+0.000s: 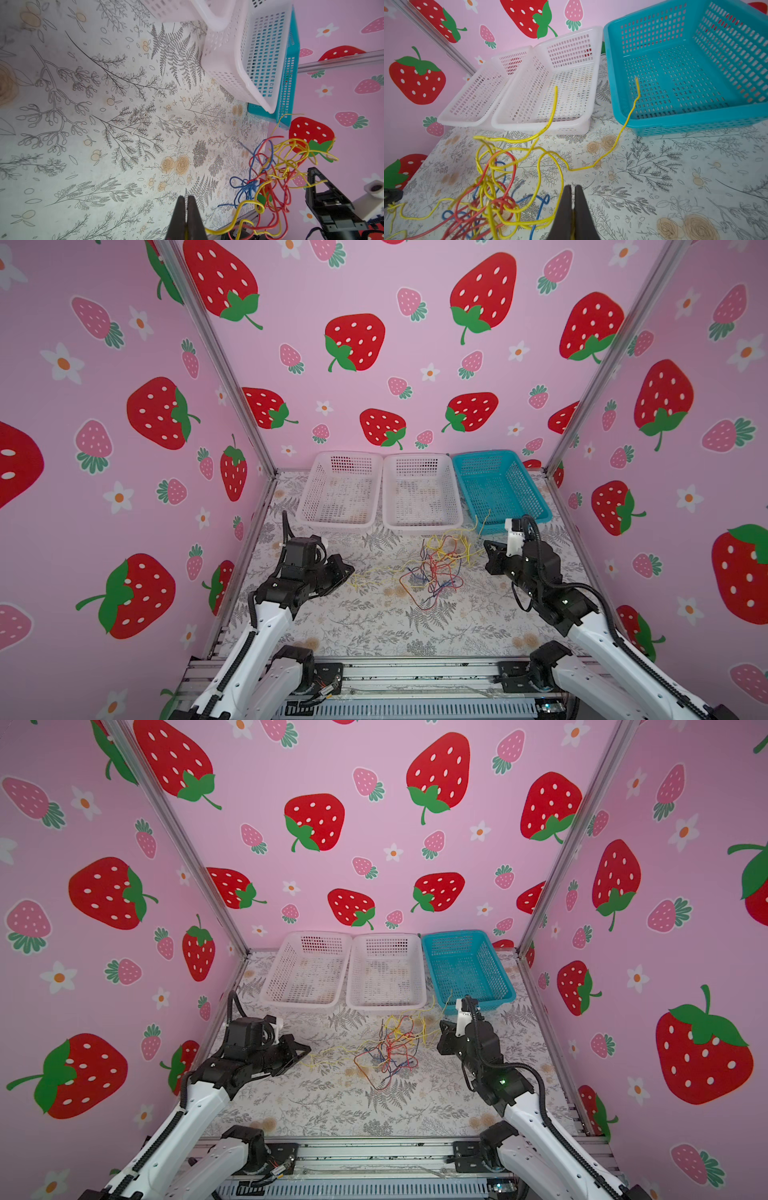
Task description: Untangle the cables
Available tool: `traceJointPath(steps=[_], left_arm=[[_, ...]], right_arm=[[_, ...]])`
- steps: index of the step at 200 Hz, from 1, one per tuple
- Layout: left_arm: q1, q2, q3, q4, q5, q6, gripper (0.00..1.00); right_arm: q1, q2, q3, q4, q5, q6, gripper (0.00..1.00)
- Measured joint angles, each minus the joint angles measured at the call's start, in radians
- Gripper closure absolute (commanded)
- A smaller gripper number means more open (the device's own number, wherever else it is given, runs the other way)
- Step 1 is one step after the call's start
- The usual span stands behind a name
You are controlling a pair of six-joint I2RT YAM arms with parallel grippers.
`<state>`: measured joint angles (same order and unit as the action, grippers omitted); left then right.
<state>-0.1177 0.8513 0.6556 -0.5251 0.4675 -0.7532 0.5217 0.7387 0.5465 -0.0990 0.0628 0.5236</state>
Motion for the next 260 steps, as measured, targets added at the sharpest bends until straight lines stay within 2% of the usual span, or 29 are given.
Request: traceJointPath(steps=[46,77,110,147,184,204,228,234,240,260], left_arm=[[0.105,-0.032,0.073,-0.111,-0.011,0.064,1.00],[0.122,-0.032,0.090,-0.138,0.006,0.087,1.00],[0.142,-0.042,0.135,-0.176,0.020,0.112,1.00],[0.146,-0.118,0.205,-0.148,0.074,0.089,1.00],[0.146,-0.162,0.236,-0.060,0.143,0.013,1.00],[0.138,-0.163,0.224,0.005,0.172,-0.032,1.00],[0.103,-0.143,0.220,0.031,0.179,-0.057,1.00],[0.086,-0.136,0.220,0.036,0.177,-0.060,1.00],[0.067,-0.127,0.220,0.039,0.173,-0.061,1.00],[-0.012,-0.095,0.220,0.051,0.148,-0.062,1.00]], right_arm=[[-0.103,-0.025,0.000,-0.068,0.024,0.026,1.00],[-0.135,-0.051,0.000,-0.093,0.017,0.032,1.00],[-0.138,-0.039,0.000,-0.097,-0.043,0.026,1.00],[-0.140,0.007,-0.047,-0.080,-0.091,0.024,1.00],[-0.131,0.053,-0.073,-0.053,-0.177,-0.004,0.70],[-0.082,0.066,-0.073,-0.028,-0.201,-0.024,0.55],[0.041,0.067,-0.062,0.000,-0.190,-0.059,0.49],[0.080,0.068,-0.055,0.008,-0.179,-0.067,0.49],[0.118,0.069,-0.043,0.011,-0.166,-0.077,0.44],[0.212,0.082,0.001,0.048,-0.148,-0.113,0.42]])
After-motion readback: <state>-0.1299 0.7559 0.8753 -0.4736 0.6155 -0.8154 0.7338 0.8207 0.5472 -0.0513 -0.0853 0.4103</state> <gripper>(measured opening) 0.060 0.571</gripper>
